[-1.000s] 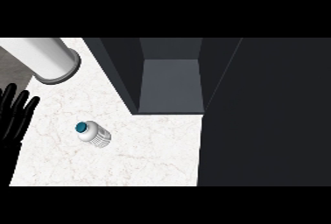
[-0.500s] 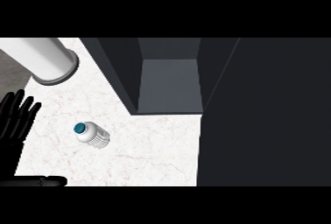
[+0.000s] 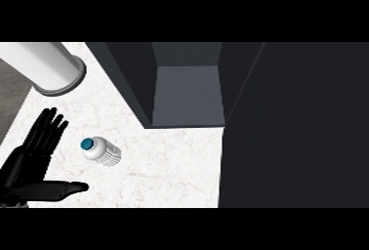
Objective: Pick up the bottled water, place it into the cabinet and close the cabinet
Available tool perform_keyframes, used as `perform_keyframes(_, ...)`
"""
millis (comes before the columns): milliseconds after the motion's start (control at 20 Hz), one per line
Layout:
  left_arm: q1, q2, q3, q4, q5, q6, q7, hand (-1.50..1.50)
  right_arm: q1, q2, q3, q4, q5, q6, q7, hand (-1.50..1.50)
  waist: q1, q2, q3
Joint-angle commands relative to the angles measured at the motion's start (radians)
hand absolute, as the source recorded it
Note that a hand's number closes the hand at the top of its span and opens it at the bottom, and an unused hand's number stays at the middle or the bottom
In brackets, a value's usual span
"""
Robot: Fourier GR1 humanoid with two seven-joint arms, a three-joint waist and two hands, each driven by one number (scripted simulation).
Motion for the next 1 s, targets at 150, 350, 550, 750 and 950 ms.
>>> perform_keyframes(150, -0.033, -0.038, 0.003, 0.299, -0.050, -0.031, -0.190, -1.50, 0.114, -0.060, 0.029, -0.157, 0.033, -0.001, -0.025, -1.50, -0.005, 0.000, -0.001)
perform_keyframes(350, -0.141, -0.007, 0.033, 0.522, -0.071, -0.051, -0.283, -1.50, 0.120, -0.061, 0.068, -0.143, 0.067, -0.031, -0.036, -1.50, -0.005, 0.002, -0.001)
perform_keyframes(550, -0.212, 0.009, 0.030, 0.686, -0.103, -0.080, -0.379, -1.50, 0.178, -0.103, 0.085, -0.172, 0.082, -0.030, -0.084, -1.50, -0.012, 0.002, -0.002)
perform_keyframes(750, -0.219, 0.001, 0.022, 0.835, -0.142, -0.108, -0.532, -1.50, 0.241, -0.146, 0.070, -0.175, 0.071, -0.027, -0.150, -1.50, -0.019, 0.001, -0.002)
perform_keyframes(950, -0.311, 0.048, 0.046, 1.009, -0.148, -0.159, -0.615, -1.50, 0.226, -0.155, 0.127, -0.167, 0.118, -0.044, -0.154, -1.50, -0.023, 0.005, -0.004)
